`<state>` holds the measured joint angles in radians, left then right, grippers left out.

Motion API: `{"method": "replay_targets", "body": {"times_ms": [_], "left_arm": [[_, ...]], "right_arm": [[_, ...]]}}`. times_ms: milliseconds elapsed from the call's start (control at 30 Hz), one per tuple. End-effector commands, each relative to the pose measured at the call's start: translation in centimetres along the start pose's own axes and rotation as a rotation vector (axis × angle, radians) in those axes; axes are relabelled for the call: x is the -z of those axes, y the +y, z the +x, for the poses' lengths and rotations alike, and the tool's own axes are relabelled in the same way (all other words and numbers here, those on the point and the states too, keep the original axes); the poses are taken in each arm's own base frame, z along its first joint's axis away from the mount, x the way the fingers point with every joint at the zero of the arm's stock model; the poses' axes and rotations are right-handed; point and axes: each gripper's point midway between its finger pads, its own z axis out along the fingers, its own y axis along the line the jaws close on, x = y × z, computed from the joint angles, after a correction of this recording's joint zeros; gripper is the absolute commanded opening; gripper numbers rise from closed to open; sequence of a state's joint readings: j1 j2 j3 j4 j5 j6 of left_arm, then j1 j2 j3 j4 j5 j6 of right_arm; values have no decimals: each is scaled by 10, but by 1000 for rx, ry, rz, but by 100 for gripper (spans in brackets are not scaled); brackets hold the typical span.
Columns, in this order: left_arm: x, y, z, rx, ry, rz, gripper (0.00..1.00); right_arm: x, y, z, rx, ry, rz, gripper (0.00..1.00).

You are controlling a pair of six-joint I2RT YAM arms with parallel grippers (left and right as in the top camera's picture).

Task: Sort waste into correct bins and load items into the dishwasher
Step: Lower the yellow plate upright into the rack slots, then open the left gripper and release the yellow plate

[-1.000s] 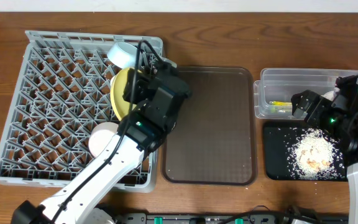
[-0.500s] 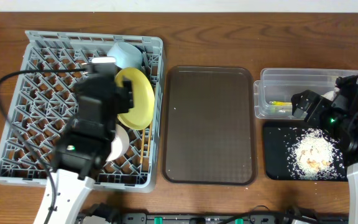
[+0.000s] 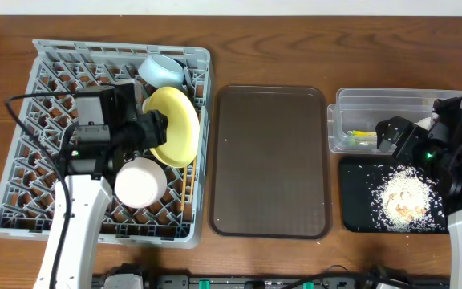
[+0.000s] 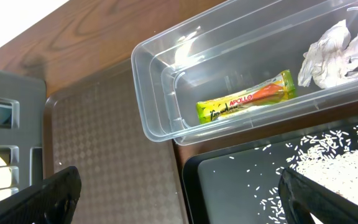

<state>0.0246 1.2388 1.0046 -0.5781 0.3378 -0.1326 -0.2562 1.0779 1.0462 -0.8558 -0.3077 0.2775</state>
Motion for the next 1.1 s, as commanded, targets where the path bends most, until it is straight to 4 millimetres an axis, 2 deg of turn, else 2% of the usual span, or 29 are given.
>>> {"method": "replay_targets", "body": {"times_ms": [0, 267, 467, 633, 733, 800, 833, 900, 1067], "left_arm": [[3, -9, -2, 0, 4, 46, 46], [13, -13, -6, -11, -30, 56, 45], [23, -27, -7, -33, -51, 101, 38], [19, -44, 0, -89, -32, 114, 36], [16, -39, 0, -114, -44, 43, 36], [17, -26, -6, -119, -72, -46, 58], [19, -20, -11, -119, -96, -82, 72], [26, -15, -21, -118, -150, -125, 84], [43, -6, -37, -114, -244, -200, 89]], "right_arm": [[4, 2, -3, 6, -12, -8, 99], [4, 2, -3, 6, -12, -8, 99], [4, 2, -3, 6, -12, -8, 99], [4, 2, -3, 6, -12, -8, 99], [4, 2, -3, 5, -12, -8, 99], [4, 2, -3, 6, -12, -8, 99], [4, 2, -3, 6, -12, -8, 99], [4, 2, -3, 6, -12, -8, 99], [4, 2, -3, 6, -12, -8, 99]]}}
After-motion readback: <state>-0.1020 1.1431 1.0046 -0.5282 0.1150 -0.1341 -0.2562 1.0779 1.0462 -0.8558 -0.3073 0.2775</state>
